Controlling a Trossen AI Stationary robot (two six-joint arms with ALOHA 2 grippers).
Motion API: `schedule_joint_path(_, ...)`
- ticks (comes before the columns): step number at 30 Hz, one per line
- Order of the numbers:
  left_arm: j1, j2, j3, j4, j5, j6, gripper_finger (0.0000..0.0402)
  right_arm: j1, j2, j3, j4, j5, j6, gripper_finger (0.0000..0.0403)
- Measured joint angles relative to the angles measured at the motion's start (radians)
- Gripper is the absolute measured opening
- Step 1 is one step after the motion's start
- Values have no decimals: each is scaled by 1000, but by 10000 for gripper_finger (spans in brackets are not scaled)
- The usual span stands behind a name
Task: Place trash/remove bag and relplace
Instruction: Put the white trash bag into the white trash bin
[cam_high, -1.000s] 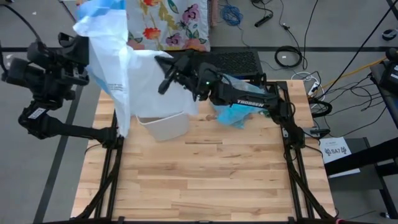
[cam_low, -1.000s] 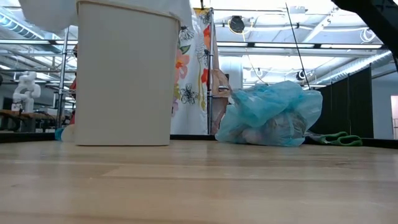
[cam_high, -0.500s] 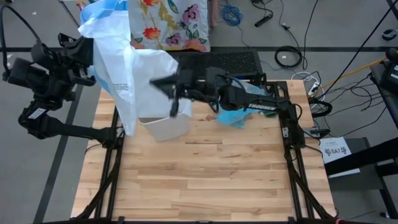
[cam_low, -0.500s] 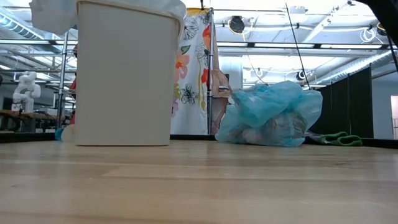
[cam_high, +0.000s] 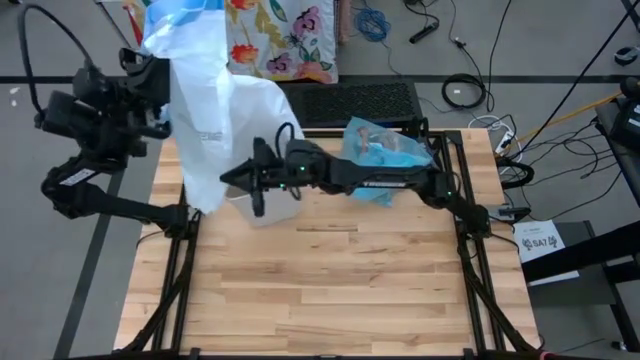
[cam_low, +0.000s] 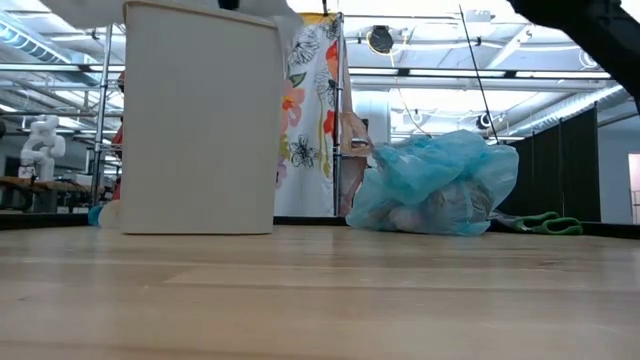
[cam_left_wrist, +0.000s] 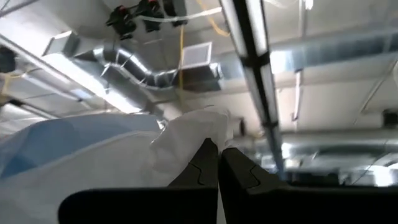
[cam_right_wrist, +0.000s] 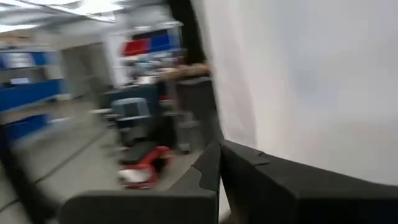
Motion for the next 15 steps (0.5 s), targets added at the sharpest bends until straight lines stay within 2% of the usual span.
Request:
schedule_joint_path(6, 1, 33, 0, 88, 87, -160, 0, -48, 22, 0, 1, 310, -28, 0)
schedule_joint_path(9, 1, 33, 0, 88, 93, -187, 0, -84, 2, 0, -6, 439, -34, 0)
schedule_joint_path(11, 1, 33, 0, 78, 95, -188, 0, -107, -23, -1, -4, 444, -21, 0)
schedule_joint_path(15, 1, 4, 0, 73, 98, -189, 0, -112, -75, 1, -9, 386, 4, 0)
